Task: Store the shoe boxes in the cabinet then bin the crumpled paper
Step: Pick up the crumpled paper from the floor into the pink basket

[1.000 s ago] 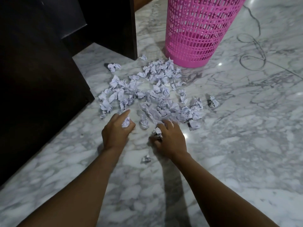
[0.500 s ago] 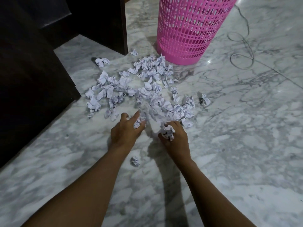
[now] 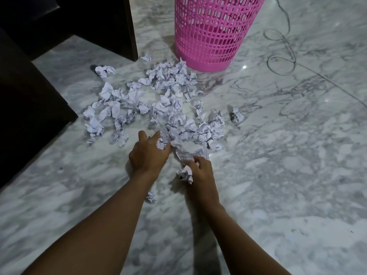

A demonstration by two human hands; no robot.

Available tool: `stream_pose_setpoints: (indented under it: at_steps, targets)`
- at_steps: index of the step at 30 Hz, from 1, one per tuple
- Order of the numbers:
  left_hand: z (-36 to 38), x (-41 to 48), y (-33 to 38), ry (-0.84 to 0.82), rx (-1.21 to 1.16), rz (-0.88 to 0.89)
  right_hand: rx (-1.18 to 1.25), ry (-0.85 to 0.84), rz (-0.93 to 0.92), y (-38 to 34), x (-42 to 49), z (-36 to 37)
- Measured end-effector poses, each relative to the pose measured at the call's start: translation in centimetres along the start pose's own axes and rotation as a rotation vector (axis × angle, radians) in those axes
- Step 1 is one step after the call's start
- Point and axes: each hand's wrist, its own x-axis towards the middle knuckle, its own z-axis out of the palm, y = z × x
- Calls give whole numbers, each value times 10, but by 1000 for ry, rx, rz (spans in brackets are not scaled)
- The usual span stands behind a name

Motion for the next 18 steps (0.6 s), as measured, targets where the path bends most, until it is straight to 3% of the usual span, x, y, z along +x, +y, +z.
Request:
stream_pose_setpoints:
  at_steps: [6, 13, 18]
  targets:
    - [4, 7, 1, -32, -105, 44, 82, -15, 6, 2, 11, 0]
    - [-13, 3, -14, -66, -425, -17, 485, 37, 371, -5, 36, -30]
    - [-43, -14, -14, -2, -481, 60, 541, 44, 372, -11, 48, -42]
